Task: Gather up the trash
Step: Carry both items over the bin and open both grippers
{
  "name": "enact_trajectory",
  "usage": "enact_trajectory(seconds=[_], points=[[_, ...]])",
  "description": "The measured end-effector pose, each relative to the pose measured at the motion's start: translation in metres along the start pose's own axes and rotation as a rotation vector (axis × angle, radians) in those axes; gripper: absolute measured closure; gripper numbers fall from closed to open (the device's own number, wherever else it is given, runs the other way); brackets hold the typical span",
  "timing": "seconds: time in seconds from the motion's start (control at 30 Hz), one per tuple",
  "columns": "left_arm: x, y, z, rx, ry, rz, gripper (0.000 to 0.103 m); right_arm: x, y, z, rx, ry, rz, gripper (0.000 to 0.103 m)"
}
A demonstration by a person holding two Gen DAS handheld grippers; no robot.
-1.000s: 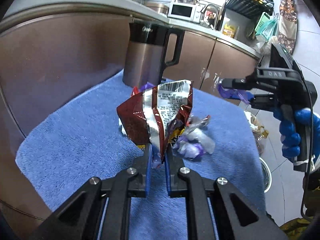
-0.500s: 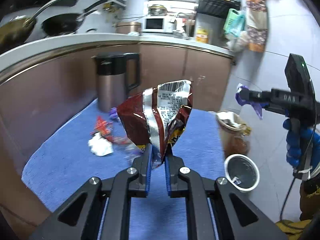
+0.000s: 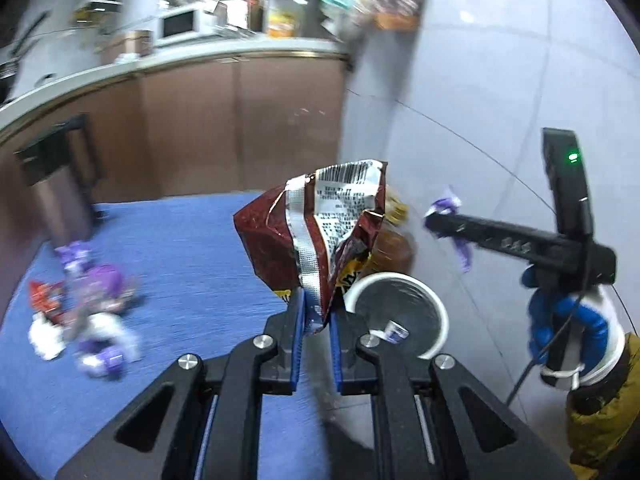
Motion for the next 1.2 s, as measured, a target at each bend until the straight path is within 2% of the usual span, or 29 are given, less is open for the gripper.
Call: enact_trajectory(seconds=[0.2,0.3,0.47,0.7,0.83,0.93,1.0,1.2], points=[[-0.051,-0.011,-0.076,0.120,0.098,-0.074,0.092,-0.069,0.033,-0.038,0.094,0.112,-0.094,0.069],[-0.068,-0.015,-0.109,0.174,0.126,-0.097,0.092,-0.092,0.048,-0.055,0.139,0.134,-0.138,0.069],[-0.084,-0.021,-0.161,0.258,0.186,-0.074,0.089,-0.132,0.069,-0.081,0.200,0.175,-0.196,0.068],[-0.105,-0.024,-0.208,0.316,0.245,-0.009,0.086,-0.162,0.087,-0.104,0.243,0.218,-0.246,0.066],[-0.108,-0.026,-0.224,0.351,0.300,0.040,0.082,-0.167,0.094,-0.111,0.259,0.241,-0.237,0.066],[-0.108,-0.028,-0.226,0.351,0.316,0.073,0.070,-0.169,0.096,-0.113,0.262,0.251,-0.239,0.065],[-0.105,-0.031,-0.221,0.337,0.317,0.086,0.062,-0.172,0.096,-0.115,0.261,0.255,-0.250,0.058],[-0.095,-0.040,-0.195,0.276,0.292,0.112,0.061,-0.175,0.095,-0.110,0.246,0.265,-0.261,0.048]])
Point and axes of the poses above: each gripper's, at about its wrist camera, not at the fingertips, and z roughly against the way its jaws point, x to its left, y to its underside, the point moved 4 cm from there along -z, roughly the way its jaws point, and after that the axes turned 7 degrees about y, right-handed, at the moved point
